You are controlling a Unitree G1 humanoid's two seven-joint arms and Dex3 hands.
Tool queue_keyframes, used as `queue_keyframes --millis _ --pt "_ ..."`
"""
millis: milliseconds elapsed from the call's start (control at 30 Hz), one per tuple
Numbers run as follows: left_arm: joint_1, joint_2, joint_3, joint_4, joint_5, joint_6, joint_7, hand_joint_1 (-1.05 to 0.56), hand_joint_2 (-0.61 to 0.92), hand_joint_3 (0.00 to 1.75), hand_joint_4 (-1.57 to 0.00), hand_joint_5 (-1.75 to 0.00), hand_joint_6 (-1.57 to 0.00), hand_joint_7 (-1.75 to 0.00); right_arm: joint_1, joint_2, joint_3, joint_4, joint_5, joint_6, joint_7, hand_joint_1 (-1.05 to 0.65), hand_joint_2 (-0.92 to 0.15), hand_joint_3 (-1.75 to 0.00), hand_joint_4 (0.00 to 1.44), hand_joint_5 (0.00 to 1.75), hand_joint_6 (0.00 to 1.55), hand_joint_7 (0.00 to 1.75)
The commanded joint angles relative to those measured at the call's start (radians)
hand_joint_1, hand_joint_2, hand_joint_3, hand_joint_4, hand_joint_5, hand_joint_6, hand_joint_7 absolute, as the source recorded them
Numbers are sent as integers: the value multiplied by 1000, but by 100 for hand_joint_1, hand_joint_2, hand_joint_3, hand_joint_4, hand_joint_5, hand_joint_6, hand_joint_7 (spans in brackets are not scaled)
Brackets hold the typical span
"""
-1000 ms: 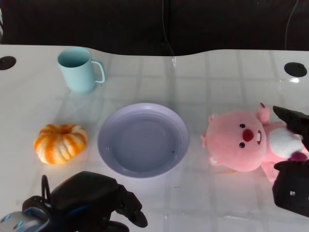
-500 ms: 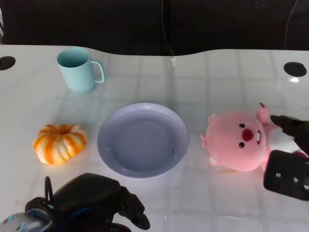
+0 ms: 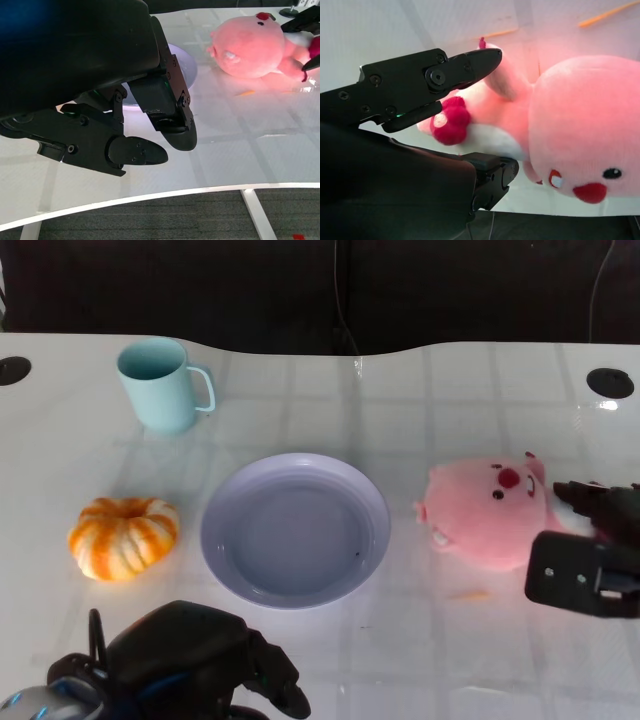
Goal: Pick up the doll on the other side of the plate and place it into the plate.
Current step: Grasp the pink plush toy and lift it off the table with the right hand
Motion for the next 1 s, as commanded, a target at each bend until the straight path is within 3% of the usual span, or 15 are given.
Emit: queue_keyframes --millis 33,167,300,400,467,533,567,600,633,667,700,767,800,1000 --pt "7 11 5 -12 6 2 -4 -27 92 29 -76 -121 -107 -1 -63 5 52 119 -1 -5 46 -64 -92 -6 15 17 30 2" --pt "6 9 0 -18 16 8 -6 -27 92 29 -76 -120 -107 -1 -133 23 87 232 8 -18 49 -61 -92 -9 25 12 37 2" --pt "3 6 -3 2 13 -11 10 -27 92 29 -77 -122 -108 -1 -168 69 73 359 29 -56 -82 -56 -92 -10 43 13 52 6" --pt "8 -1 -3 8 7 -12 15 -27 92 27 -74 -133 -109 -2 -167 113 19 428 78 -98 -252 -38 -92 -12 76 16 79 9" --pt "12 -3 -2 5 8 -10 13 -27 92 28 -73 -130 -108 -2 -167 123 3 459 98 -133 -330 -25 -92 -15 98 37 101 8" --pt "16 -1 1 0 9 -18 17 -28 92 29 -74 -128 -108 -2 -168 124 -3 469 112 -155 -374 -22 -92 -17 101 46 109 7" --pt "17 1 3 0 8 -30 23 -27 92 27 -75 -129 -109 -2 -167 124 -9 468 120 -169 -398 -19 -92 -19 97 75 116 8" --pt "17 3 5 1 8 -40 29 -26 92 25 -76 -132 -109 -2 -166 124 -11 467 127 -177 -418 -17 -91 -21 89 115 124 9" --pt "18 3 6 1 7 -43 30 -25 92 24 -76 -133 -109 -2 -164 123 -12 464 130 -182 -435 -17 -90 -24 85 134 127 10" --pt "18 4 8 0 4 -41 26 -26 92 24 -76 -134 -109 -2 -161 123 -11 459 130 -183 -447 -18 -89 -27 84 139 129 12" --pt "18 3 8 -5 6 -32 18 -26 92 26 -74 -134 -108 -2 -155 125 -13 452 134 -187 -461 -20 -88 -29 81 152 129 20" --pt "19 4 8 -13 9 -21 8 -27 92 27 -73 -134 -108 -2 -141 130 -14 430 139 -187 -478 -21 -87 -33 80 170 93 105" --pt "20 5 9 -14 9 -21 8 -27 92 27 -73 -133 -108 -2 -133 133 -14 416 139 -180 -482 -22 -86 -34 79 172 86 121" --pt "29 11 15 -28 -1 -16 2 -27 92 28 -73 -131 -108 -2 -69 143 -31 303 142 -173 -518 -22 -60 -80 75 173 82 124"
